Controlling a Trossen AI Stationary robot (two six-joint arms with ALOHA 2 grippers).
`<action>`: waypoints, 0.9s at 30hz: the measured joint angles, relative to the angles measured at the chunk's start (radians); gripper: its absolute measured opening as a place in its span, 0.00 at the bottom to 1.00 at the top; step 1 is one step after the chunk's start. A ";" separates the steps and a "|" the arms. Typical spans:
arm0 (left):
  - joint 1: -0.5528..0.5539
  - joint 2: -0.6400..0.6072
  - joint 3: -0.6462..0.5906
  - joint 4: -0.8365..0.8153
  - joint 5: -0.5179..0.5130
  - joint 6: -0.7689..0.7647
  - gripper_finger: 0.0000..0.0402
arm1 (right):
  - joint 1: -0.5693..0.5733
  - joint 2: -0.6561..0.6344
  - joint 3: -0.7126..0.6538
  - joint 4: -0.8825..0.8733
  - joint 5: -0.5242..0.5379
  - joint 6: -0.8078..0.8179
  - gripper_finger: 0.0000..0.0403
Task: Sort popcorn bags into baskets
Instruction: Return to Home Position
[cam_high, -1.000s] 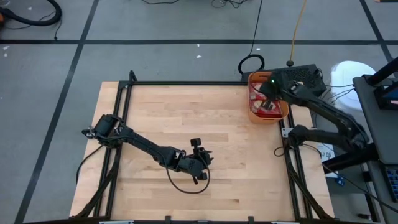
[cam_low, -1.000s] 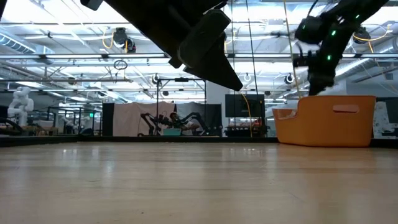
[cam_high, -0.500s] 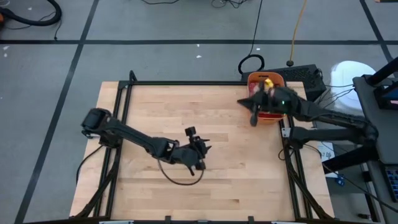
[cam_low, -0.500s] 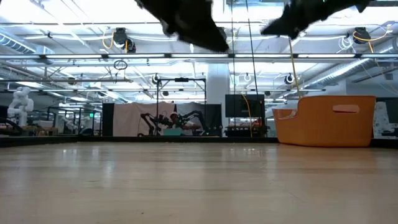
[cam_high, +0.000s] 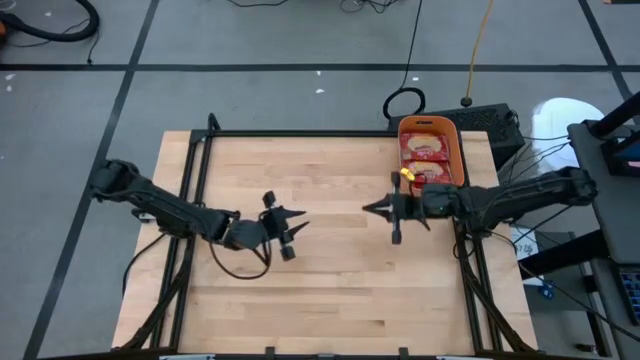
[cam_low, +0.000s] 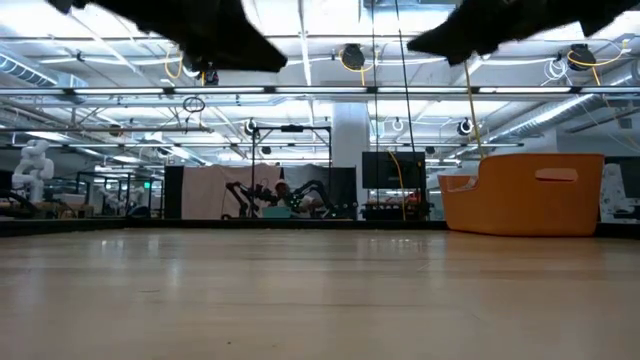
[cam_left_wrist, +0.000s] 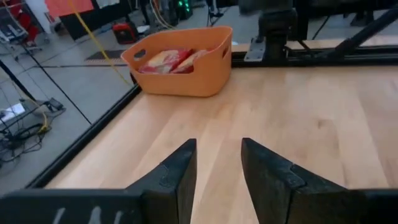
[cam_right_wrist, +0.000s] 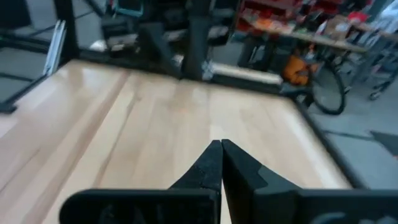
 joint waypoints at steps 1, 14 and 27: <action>0.000 -0.008 -0.023 0.013 0.002 -0.005 0.33 | 0.008 0.005 -0.017 0.005 0.000 0.004 0.00; 0.018 -0.021 -0.133 -0.022 0.075 -0.068 0.31 | 0.049 0.009 -0.309 0.310 -0.004 0.078 0.00; 0.024 -0.093 -0.375 0.329 0.208 0.000 0.03 | 0.050 -0.155 -0.466 0.310 -0.014 0.068 0.00</action>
